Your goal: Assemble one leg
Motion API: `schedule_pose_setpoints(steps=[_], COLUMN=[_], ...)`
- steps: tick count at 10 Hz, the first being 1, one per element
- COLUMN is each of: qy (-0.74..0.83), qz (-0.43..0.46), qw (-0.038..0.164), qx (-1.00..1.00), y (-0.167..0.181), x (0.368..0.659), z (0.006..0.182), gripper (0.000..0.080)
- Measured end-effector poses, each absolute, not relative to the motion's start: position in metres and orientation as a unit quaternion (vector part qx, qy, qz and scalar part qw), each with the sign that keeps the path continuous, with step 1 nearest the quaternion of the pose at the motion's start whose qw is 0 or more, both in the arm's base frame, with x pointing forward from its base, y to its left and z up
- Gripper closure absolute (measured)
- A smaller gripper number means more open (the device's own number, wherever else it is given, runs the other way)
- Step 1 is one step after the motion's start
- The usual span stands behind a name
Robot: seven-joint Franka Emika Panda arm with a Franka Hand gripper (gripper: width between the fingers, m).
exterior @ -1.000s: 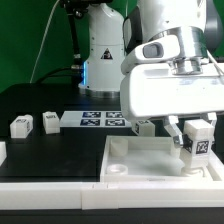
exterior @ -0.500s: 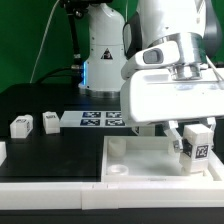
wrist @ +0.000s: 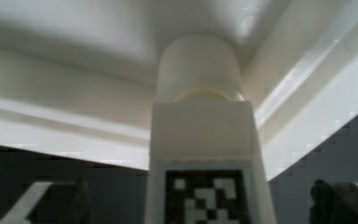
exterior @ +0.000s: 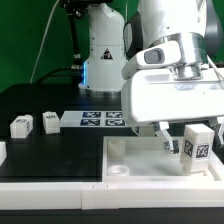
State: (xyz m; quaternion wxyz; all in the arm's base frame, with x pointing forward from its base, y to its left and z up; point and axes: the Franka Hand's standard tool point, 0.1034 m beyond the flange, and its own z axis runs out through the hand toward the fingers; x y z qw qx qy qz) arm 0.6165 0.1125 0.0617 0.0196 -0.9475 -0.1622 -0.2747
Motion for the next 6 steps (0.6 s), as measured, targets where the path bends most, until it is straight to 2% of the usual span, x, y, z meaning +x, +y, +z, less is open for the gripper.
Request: schedule_pose_setpoints(steps=[3,6], qy=[-0.163,-0.161], qz=[-0.275,-0.274], qw=[0.019,0.018], qx=[-0.947,-0.948], y=[0.113,0.115], x=[0.617,0.623], z=[0.063,0.088], gripper=[0.0151,0.0150])
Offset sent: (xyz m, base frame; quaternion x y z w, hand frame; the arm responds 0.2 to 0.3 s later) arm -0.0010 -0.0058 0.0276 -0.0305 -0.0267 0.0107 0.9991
